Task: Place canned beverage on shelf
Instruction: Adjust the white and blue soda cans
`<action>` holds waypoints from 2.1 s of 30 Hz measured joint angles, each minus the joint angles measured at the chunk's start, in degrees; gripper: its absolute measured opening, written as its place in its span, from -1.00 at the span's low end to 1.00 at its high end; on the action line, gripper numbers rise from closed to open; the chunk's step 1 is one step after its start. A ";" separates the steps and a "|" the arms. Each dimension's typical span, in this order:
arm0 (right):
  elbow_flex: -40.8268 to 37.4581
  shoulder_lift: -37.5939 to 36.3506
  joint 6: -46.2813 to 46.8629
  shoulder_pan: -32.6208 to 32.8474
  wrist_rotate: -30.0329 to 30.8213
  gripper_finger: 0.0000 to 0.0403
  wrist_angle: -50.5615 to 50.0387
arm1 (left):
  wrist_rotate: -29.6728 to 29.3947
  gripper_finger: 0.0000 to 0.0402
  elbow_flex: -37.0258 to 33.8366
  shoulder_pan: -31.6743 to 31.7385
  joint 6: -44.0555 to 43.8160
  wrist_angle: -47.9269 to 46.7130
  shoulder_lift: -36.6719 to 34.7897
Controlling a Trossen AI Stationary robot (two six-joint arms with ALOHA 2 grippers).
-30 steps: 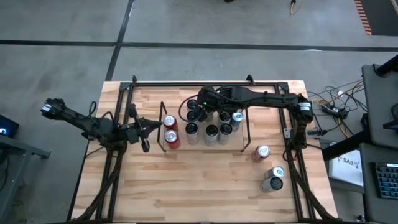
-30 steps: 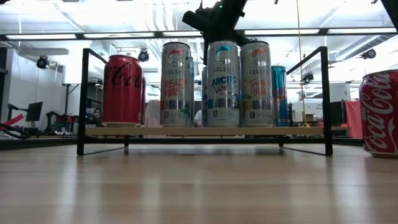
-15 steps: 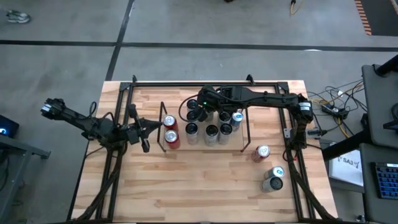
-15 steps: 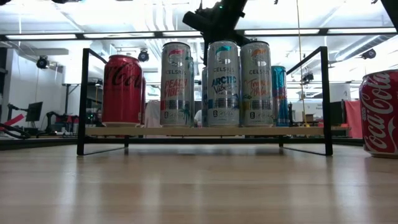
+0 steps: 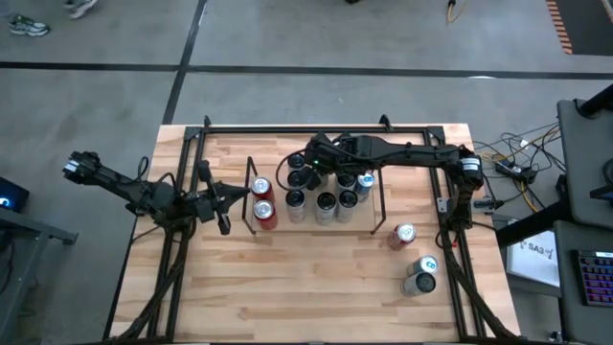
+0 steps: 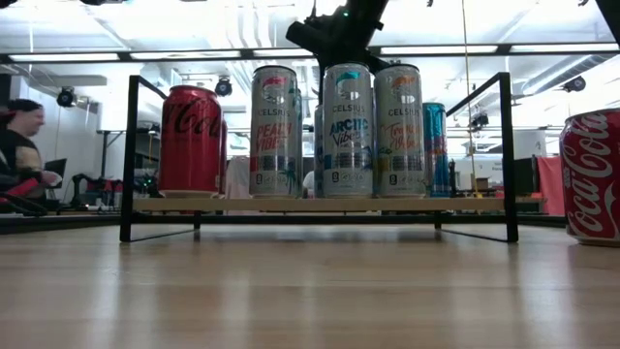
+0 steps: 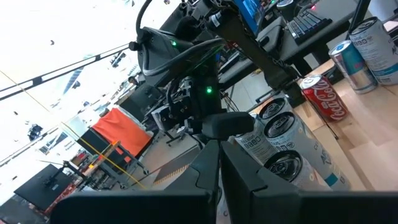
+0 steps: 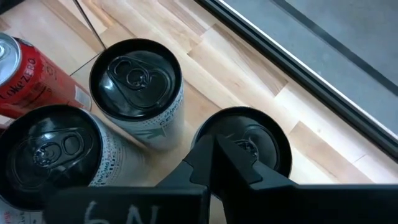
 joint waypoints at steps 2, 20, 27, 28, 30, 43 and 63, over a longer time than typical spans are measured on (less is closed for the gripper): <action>-0.43 -0.08 0.91 0.00 -0.15 -0.96 0.12 | 0.00 -1.00 0.00 0.00 0.00 0.02 0.00; -0.66 -0.34 1.69 1.70 -1.99 -0.96 -0.38 | 0.00 -1.00 0.00 0.00 0.00 0.02 -0.02; -0.65 -0.34 1.37 1.60 -1.61 -0.96 -0.28 | 0.00 -1.00 0.00 0.00 -0.01 0.02 -0.02; -0.34 -0.32 1.22 1.60 -1.61 -0.96 -0.30 | 0.00 -1.00 0.00 0.00 0.00 0.02 -0.02; 0.58 -0.18 0.79 1.53 -1.16 -0.96 -0.58 | 0.00 -1.00 0.00 0.00 0.00 0.02 0.00; 2.64 1.24 -6.77 -1.96 4.41 -0.96 5.08 | 0.00 -1.00 0.00 0.00 0.33 0.07 0.03; 2.26 2.25 -5.38 -2.64 2.11 -0.96 0.93 | -0.02 -1.00 0.00 0.00 0.37 0.04 0.20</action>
